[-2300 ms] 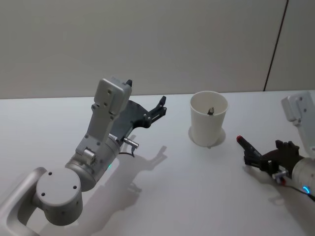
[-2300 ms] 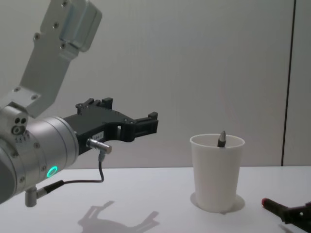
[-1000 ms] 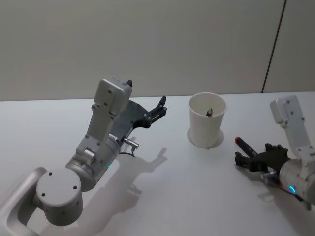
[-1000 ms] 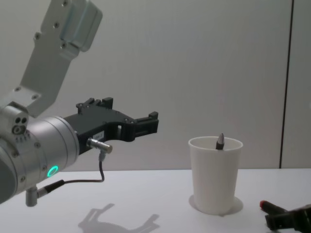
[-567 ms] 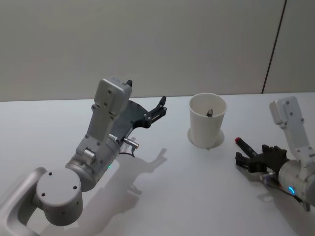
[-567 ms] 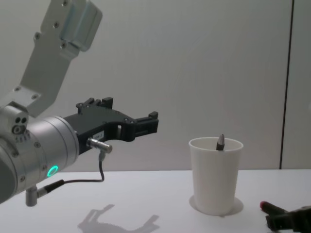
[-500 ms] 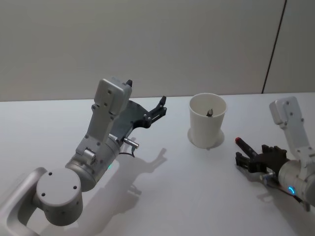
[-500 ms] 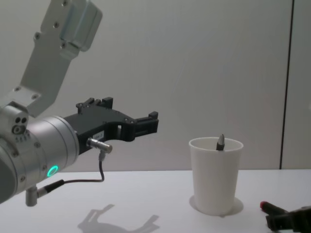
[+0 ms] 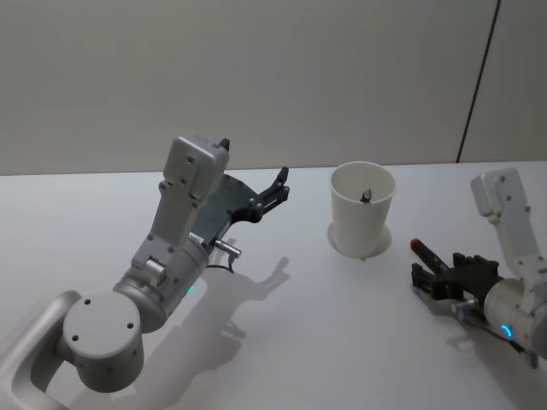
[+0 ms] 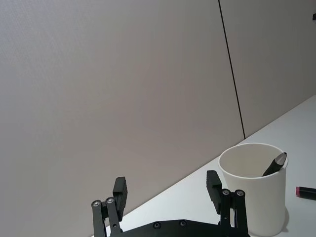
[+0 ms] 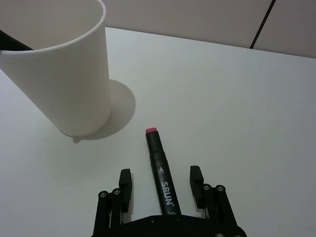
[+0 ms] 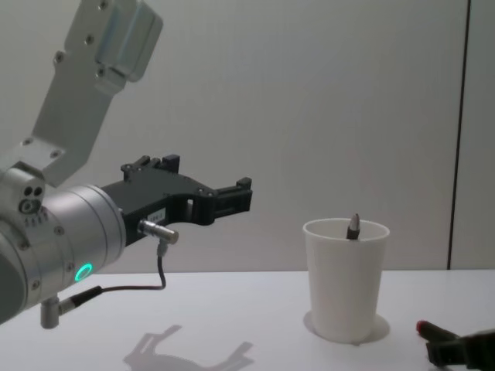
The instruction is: Place the pen into the pen holder.
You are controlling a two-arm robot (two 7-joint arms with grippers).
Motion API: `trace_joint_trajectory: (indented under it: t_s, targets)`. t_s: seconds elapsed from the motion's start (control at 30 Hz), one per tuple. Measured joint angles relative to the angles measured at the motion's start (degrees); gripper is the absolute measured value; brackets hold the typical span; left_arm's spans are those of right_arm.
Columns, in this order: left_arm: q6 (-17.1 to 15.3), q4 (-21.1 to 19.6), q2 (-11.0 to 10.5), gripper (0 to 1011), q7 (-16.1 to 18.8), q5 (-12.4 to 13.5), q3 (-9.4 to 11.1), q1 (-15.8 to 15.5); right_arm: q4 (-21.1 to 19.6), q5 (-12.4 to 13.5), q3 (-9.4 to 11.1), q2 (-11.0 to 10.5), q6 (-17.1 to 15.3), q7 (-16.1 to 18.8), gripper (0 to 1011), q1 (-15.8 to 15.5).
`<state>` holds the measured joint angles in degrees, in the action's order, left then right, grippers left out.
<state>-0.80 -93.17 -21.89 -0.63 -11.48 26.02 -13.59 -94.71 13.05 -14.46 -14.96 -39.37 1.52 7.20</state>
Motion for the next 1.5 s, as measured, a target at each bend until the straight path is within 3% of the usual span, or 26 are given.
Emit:
trace_joint_trajectory:
  t_s: [1.5]
  targets:
    - [0.0, 0.0, 0.0, 1001, 0.0, 0.0, 0.0, 0.0, 0.06, 1.6, 0.98, 0.49, 0.17, -1.37, 443, -0.13]
